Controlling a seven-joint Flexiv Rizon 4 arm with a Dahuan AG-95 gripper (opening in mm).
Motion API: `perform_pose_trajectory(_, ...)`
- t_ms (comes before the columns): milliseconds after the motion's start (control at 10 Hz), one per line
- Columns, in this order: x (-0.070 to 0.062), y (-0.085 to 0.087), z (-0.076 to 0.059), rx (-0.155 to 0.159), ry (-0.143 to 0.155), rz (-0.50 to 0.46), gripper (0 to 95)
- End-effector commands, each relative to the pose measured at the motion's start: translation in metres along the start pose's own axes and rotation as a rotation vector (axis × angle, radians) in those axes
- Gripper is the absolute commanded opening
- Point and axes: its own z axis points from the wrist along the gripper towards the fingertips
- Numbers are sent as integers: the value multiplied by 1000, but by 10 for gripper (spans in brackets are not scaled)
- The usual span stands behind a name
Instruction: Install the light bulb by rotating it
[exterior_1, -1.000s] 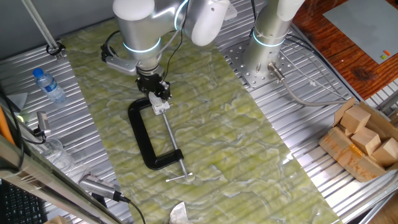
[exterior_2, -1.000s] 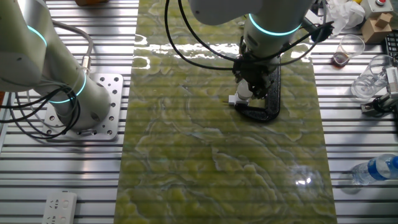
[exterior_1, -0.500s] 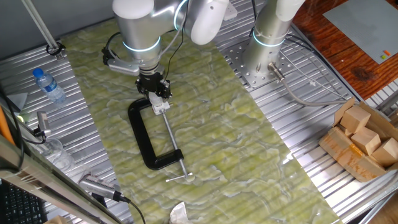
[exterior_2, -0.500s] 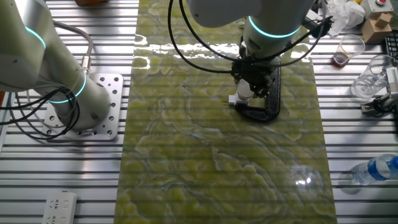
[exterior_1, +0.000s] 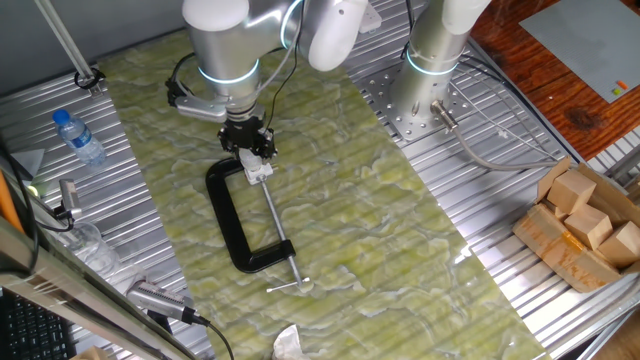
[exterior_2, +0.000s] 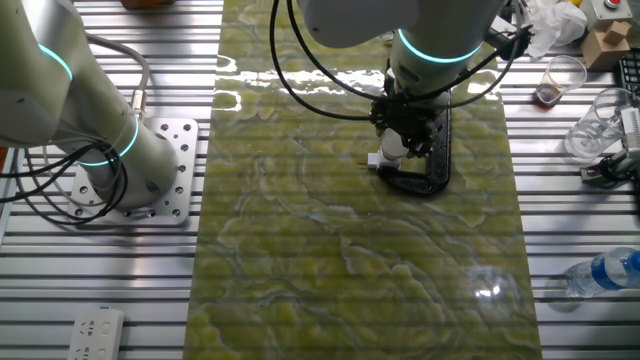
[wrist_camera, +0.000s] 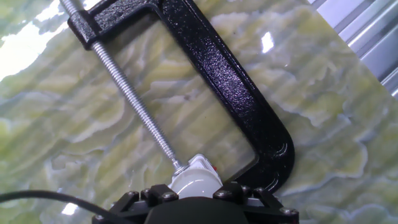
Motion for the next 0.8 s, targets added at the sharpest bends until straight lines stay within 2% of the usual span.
perform_pose_trajectory(100,0,0,0,2,2,-1,570)
perform_pose_trajectory(400,-1,0,1,5,2,3,570)
perform_pose_trajectory(700,-1,-1,4,12,-5,10,0)
perform_pose_trajectory(800,-1,-1,4,12,-5,16,0)
